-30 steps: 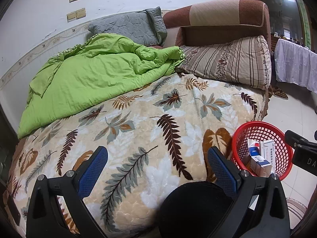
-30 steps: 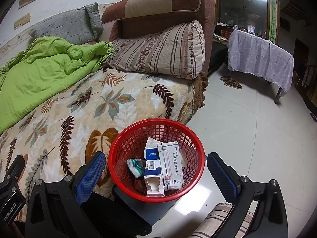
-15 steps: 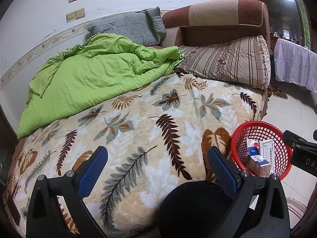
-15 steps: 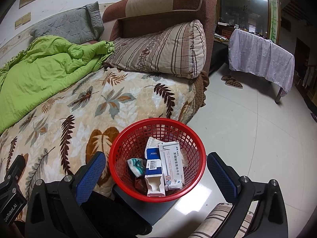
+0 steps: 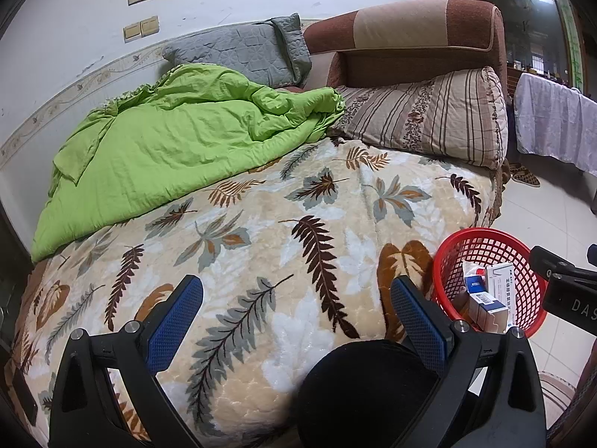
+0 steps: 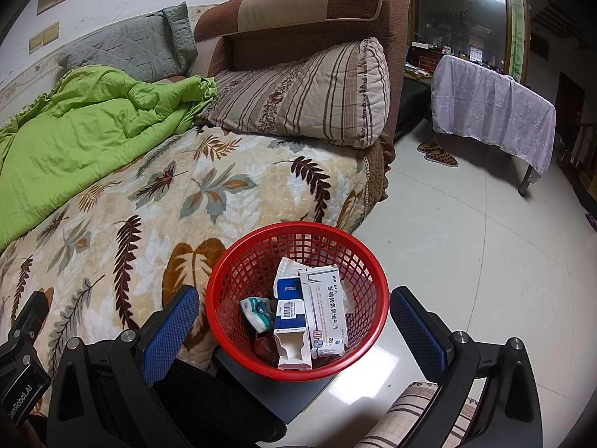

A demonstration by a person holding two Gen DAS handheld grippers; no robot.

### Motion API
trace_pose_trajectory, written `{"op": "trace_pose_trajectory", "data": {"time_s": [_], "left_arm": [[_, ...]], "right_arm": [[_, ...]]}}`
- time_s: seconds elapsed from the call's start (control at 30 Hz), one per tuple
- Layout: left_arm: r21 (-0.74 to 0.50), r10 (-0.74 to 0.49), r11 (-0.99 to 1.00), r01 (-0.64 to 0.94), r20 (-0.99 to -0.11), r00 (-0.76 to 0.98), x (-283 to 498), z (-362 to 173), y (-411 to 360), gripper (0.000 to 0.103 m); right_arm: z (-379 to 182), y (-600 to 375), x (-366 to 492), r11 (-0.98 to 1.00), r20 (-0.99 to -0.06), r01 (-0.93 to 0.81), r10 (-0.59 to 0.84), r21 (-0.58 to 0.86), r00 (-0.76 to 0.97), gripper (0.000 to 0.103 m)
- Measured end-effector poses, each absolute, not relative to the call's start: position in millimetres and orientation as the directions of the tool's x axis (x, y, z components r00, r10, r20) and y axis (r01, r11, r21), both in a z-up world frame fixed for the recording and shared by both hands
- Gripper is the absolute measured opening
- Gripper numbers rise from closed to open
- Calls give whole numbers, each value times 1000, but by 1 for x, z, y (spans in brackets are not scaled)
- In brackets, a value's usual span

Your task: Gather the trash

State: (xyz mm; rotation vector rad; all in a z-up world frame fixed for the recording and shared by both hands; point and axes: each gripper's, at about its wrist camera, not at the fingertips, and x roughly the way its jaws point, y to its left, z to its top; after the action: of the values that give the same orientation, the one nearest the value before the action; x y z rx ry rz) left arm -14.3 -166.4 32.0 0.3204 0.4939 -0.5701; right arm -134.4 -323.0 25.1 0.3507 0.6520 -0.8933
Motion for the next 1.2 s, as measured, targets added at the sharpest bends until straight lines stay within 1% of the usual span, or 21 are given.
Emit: {"op": "trace_pose_trajectory", "data": {"time_s": [0.2,0.33,0.43,0.53,0.63,0.67,0.73,0.83,0.9,0.97,1.03,1.1,1.17,1.2], "left_arm": [[138,-428,806,575,-536,728,-14,32,-168,100],[79,-399,843,532,-571,717,5,28,-156,100],[33,-357,884,466,-593,721,28,23,-136,100],[-2,-278,935,354,-623,731,58,14,-105,100],[-31,-184,975,221,-675,715,92,-1,-68,100],[-32,-153,983,181,-690,707,101,-6,-59,100],[-41,-86,996,82,-731,677,124,-20,-37,100],[-45,-31,999,-8,-784,620,154,-40,-11,100],[-46,-10,998,-46,-806,592,172,-52,2,100],[-65,-16,996,-68,-834,552,189,-63,11,100],[-97,-40,992,-82,-851,524,205,-73,19,100],[-118,-58,989,-87,-861,506,217,-82,22,100],[-76,-24,994,-73,-838,545,221,-81,18,100],[-69,-22,996,-64,-833,553,225,-83,18,100]], "right_arm": [[21,-320,-129,603,-659,798,-595,12,459,103],[19,-319,-109,675,-669,738,-537,25,514,103],[22,-311,-81,744,-662,668,-494,14,563,103],[26,-303,-41,804,-662,594,-439,12,607,103],[24,-293,9,879,-686,475,-320,43,653,103],[20,-287,33,900,-694,433,-286,41,661,103],[11,-278,64,920,-703,392,-271,12,657,103],[-11,-260,122,944,-728,326,-257,-49,636,103],[-38,-246,170,974,-823,221,-168,-54,543,103],[-57,-241,203,985,-875,173,-85,-1,477,103],[-70,-236,224,986,-876,168,-69,14,477,103],[-83,-232,244,982,-879,187,-88,1,469,103],[-94,-232,257,974,-878,223,-72,40,472,103],[-99,-231,261,969,-870,245,-95,31,485,103]]}}
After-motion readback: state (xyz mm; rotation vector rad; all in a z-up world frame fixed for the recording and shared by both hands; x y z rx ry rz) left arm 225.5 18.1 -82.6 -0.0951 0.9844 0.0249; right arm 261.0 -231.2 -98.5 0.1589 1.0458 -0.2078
